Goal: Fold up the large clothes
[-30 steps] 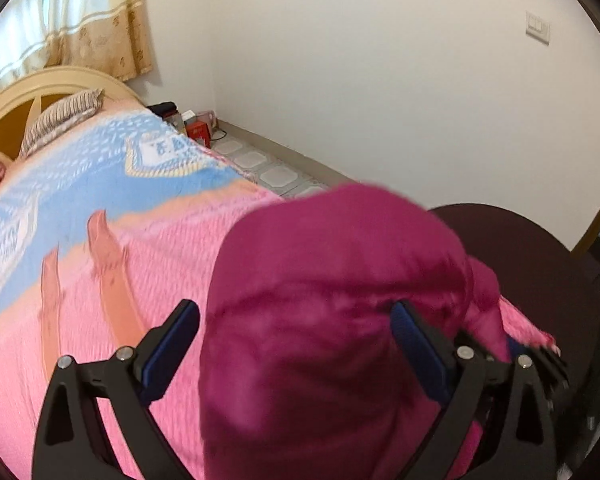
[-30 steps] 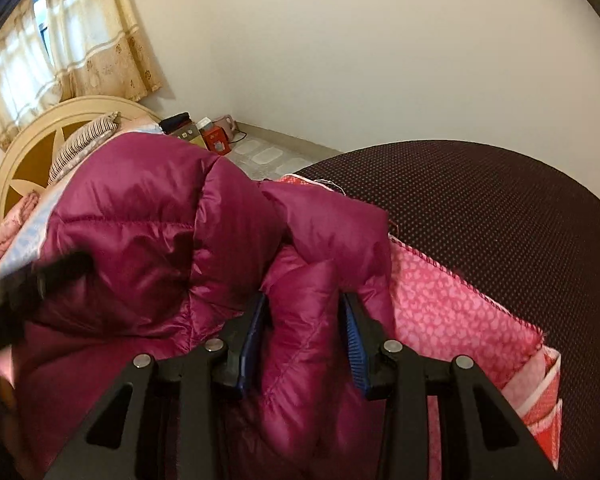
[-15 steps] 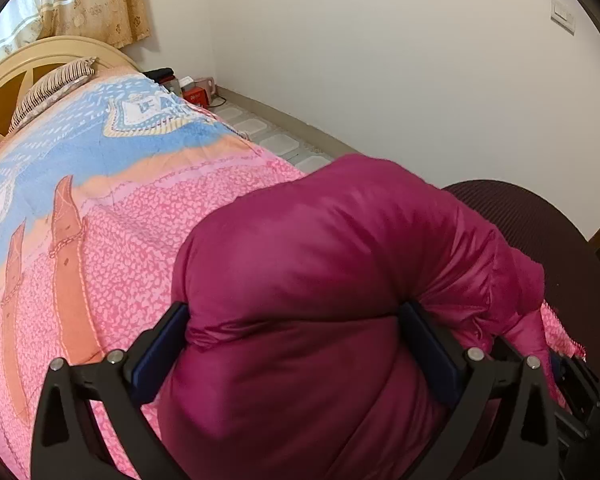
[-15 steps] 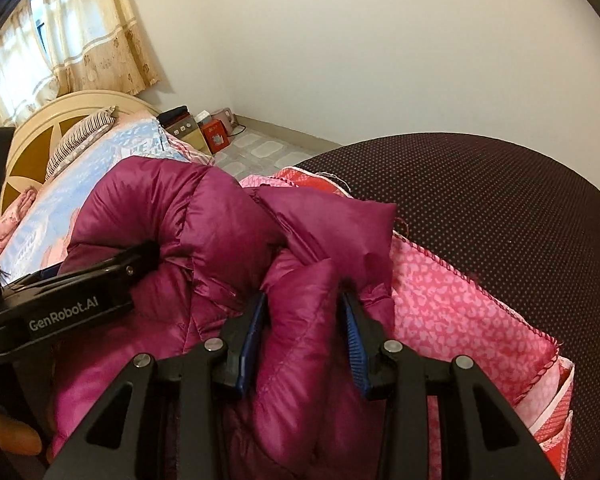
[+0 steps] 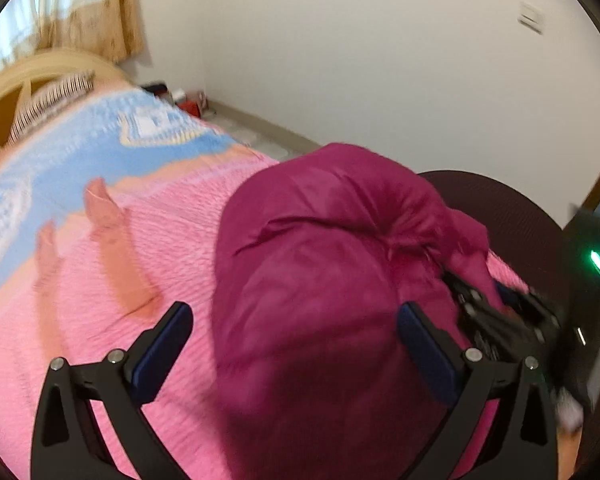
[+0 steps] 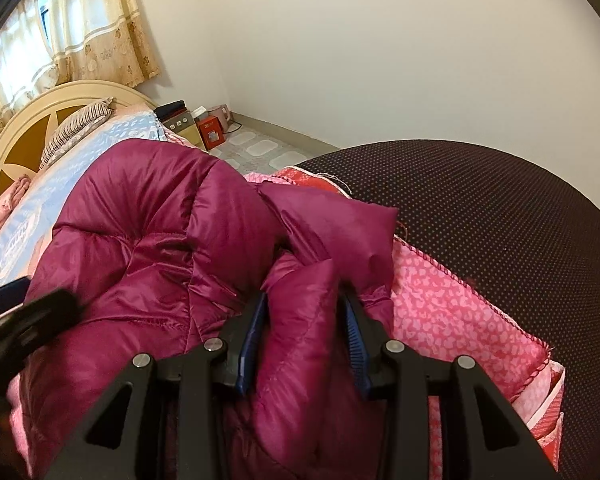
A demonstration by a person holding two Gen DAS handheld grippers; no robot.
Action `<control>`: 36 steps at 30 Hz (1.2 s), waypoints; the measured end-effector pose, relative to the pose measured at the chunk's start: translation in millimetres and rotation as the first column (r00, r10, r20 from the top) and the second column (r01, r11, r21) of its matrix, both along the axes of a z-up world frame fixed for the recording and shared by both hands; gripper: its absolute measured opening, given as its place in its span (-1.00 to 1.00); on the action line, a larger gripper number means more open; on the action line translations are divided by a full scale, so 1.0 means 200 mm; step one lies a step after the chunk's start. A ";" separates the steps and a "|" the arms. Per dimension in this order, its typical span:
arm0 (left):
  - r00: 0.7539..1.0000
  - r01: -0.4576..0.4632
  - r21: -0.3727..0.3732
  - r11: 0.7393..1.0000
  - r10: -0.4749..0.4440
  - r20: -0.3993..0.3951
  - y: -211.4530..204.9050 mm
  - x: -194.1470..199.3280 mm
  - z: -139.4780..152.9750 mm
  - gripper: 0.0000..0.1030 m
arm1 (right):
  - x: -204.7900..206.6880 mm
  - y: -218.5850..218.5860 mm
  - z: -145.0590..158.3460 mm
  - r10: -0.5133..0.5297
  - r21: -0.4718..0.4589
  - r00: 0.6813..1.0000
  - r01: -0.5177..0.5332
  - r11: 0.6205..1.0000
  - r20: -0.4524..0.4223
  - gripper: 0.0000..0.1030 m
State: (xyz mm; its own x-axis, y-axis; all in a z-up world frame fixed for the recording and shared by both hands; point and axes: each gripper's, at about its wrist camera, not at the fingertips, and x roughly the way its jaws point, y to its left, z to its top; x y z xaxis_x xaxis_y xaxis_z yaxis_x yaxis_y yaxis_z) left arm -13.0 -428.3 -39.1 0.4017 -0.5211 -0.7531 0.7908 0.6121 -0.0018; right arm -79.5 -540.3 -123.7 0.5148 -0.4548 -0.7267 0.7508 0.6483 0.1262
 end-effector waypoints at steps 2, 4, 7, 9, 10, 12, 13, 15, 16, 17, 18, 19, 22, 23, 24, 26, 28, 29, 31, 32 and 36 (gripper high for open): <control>1.000 -0.003 0.003 1.000 0.003 0.030 0.08 -0.07 0.03 1.00 | -0.01 0.00 0.00 -0.018 -0.001 1.000 0.018 1.000 -0.002 -0.11; 0.999 -0.003 0.002 1.000 0.003 0.041 0.14 -0.12 0.03 1.00 | -0.02 0.00 0.00 -0.041 -0.004 0.999 0.041 0.999 -0.005 0.07; 0.997 -0.012 0.015 1.000 0.011 0.070 0.21 -0.18 0.03 1.00 | -0.06 0.02 0.03 -0.075 -0.033 0.996 0.074 0.997 -0.038 0.19; 0.995 -0.011 0.022 1.000 0.008 0.097 0.24 -0.22 0.03 1.00 | -0.10 0.09 0.09 -0.088 -0.075 0.995 0.084 0.994 -0.046 0.20; 0.994 -0.008 0.023 1.000 0.006 0.106 0.26 -0.23 0.03 1.00 | -0.13 0.12 0.12 -0.082 -0.087 0.996 0.078 0.993 -0.039 0.20; 0.993 -0.007 0.028 1.000 0.004 0.118 0.29 -0.26 0.02 1.00 | -0.19 0.20 0.18 -0.080 -0.111 0.997 0.076 0.991 -0.024 0.20; 0.993 -0.007 0.031 0.999 0.003 0.117 0.30 -0.27 0.02 1.00 | -0.23 0.24 0.21 -0.082 -0.122 0.997 0.081 0.989 -0.009 0.20; 0.994 -0.008 0.030 1.000 0.005 0.113 0.34 -0.28 0.00 1.00 | -0.33 0.34 0.27 -0.073 -0.136 0.997 0.077 0.988 0.031 0.20; 0.993 -0.011 0.031 0.999 0.007 0.115 0.35 -0.29 0.00 1.00 | -0.36 0.39 0.29 -0.060 -0.137 0.997 0.065 0.988 0.044 0.20; 0.993 -0.014 0.031 0.999 0.011 0.118 0.37 -0.30 -0.01 1.00 | -0.39 0.43 0.30 -0.047 -0.143 0.998 0.054 0.988 0.049 0.20; 0.993 -0.014 0.032 0.999 0.010 0.119 0.38 -0.32 -0.01 1.00 | -0.42 0.48 0.31 -0.034 -0.149 0.998 0.041 0.988 0.048 0.20; 0.993 -0.015 0.035 0.999 0.011 0.122 0.40 -0.33 -0.01 1.00 | -0.45 0.53 0.31 -0.021 -0.154 0.999 0.027 0.988 0.038 0.20; 0.992 -0.020 0.040 0.999 0.015 0.123 0.44 -0.37 -0.02 1.00 | -0.53 0.63 0.29 -0.004 -0.146 0.999 0.010 0.989 0.035 0.20; 0.993 -0.023 0.045 0.999 0.017 0.118 0.45 -0.38 -0.03 1.00 | -0.55 0.66 0.28 0.002 -0.136 0.999 0.003 0.991 0.034 0.20; 0.994 -0.026 0.053 0.998 0.020 0.111 0.46 -0.38 -0.04 1.00 | -0.56 0.68 0.27 0.010 -0.125 1.000 -0.006 0.992 0.026 0.21; 0.995 -0.029 0.071 0.997 0.022 0.095 0.48 -0.39 -0.06 1.00 | -0.56 0.71 0.25 0.027 -0.112 1.000 -0.027 0.993 0.002 0.21; 0.995 -0.031 0.083 0.996 0.023 0.093 0.50 -0.41 -0.07 1.00 | -0.56 0.71 0.22 0.038 -0.106 0.999 -0.040 0.994 -0.021 0.20; 0.995 -0.030 0.088 0.996 0.022 0.096 0.51 -0.41 -0.08 1.00 | -0.57 0.72 0.20 0.041 -0.100 0.999 -0.043 0.994 -0.026 0.20; 0.996 -0.033 0.095 0.995 0.025 0.087 0.54 -0.42 -0.09 1.00 | -0.58 0.72 0.17 0.044 -0.067 0.999 -0.046 0.997 -0.030 0.20; 0.996 -0.035 0.095 0.995 0.027 0.080 0.55 -0.42 -0.09 1.00 | -0.59 0.72 0.14 0.045 -0.049 0.998 -0.047 0.998 -0.035 0.20; 0.999 -0.038 0.098 0.994 0.035 0.031 0.60 -0.42 -0.11 1.00 | -0.62 0.75 0.11 0.048 -0.029 0.998 -0.049 0.998 -0.044 0.20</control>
State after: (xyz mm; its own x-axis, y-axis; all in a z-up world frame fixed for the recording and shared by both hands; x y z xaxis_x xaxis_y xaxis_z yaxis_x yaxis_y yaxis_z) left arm -97.5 -307.7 -61.2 0.4418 -0.4291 -0.7878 0.7666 0.6367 0.0831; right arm -203.2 -391.2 -100.7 0.5049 -0.4517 -0.7355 0.7227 0.6872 0.0741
